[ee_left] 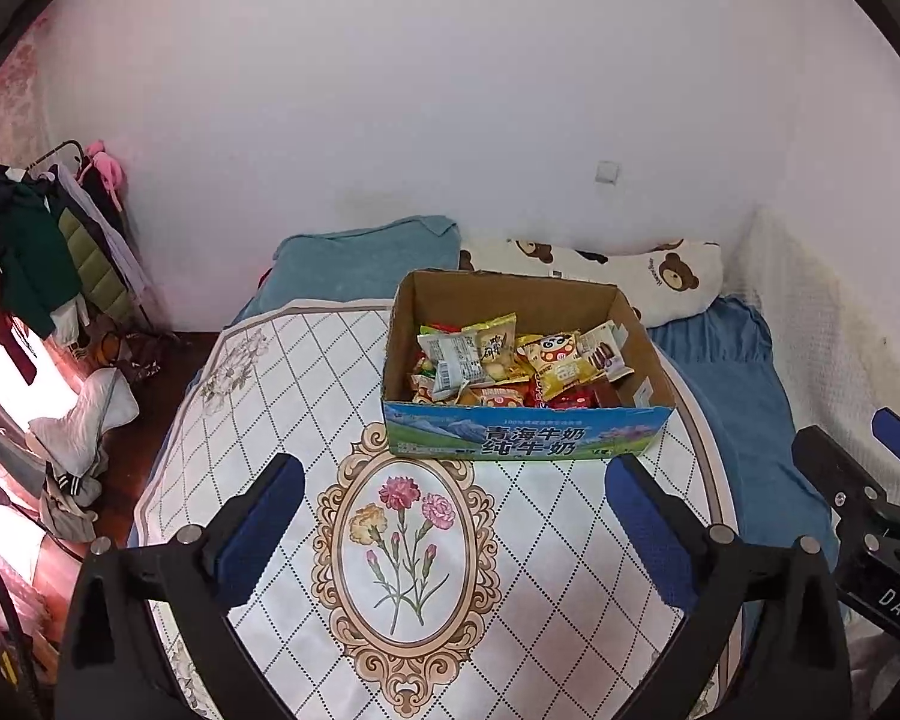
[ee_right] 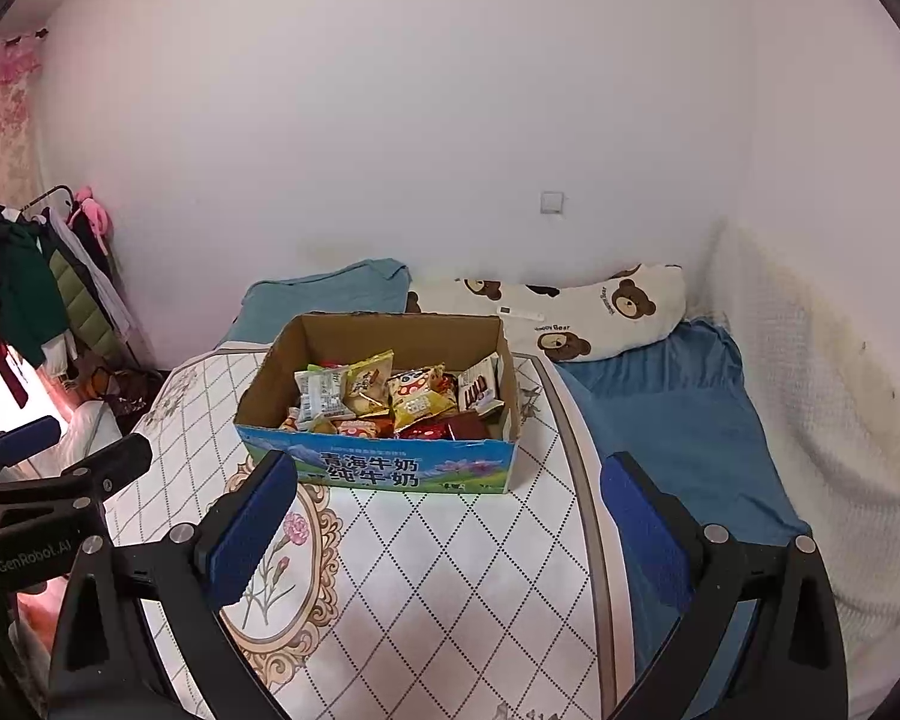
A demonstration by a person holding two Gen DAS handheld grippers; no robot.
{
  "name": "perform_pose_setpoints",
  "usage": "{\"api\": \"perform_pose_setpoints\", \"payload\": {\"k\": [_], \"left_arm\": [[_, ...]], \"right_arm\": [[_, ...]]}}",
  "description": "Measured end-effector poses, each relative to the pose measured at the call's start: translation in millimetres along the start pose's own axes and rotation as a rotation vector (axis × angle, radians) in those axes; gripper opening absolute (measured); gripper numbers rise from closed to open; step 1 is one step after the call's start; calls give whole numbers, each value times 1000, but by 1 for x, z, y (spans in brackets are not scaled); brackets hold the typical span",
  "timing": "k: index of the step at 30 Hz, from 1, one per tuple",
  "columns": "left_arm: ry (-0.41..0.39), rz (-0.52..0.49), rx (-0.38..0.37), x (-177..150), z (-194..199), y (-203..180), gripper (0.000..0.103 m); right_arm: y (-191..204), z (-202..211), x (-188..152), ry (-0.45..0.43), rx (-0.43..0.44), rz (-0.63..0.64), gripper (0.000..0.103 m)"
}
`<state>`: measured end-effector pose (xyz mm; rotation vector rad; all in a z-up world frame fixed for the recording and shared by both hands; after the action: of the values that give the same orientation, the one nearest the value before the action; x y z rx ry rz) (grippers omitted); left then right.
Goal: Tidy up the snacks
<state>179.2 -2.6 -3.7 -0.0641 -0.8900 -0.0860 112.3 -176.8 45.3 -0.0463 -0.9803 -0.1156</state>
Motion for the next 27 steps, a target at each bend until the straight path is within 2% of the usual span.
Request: {"api": "perform_pose_setpoints", "payload": {"k": [8,19,27], "left_arm": [[17,-9,25,3,-37,-5,103],[72,-24,59,14,-97,-8,103],[90,-37,79,16,-124,-6,103]], "right_arm": [[-7,-49,-8,43,-18,-12,103],[-13,-113,-3,43,-29,-25,103],[-19,-139,-2,59,-52,-26,103]]}}
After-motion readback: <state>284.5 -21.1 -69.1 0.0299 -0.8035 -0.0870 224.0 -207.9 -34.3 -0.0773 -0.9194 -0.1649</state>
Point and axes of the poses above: each gripper's, at about its wrist camera, not at the fingertips, and z roughly against the way its jaws point, y to its left, x to its top, the point moved 6 cm from there along -z, roughly the way its jaws point, and after that the axes turned 6 degrees about -y, right-handed, at the moved point
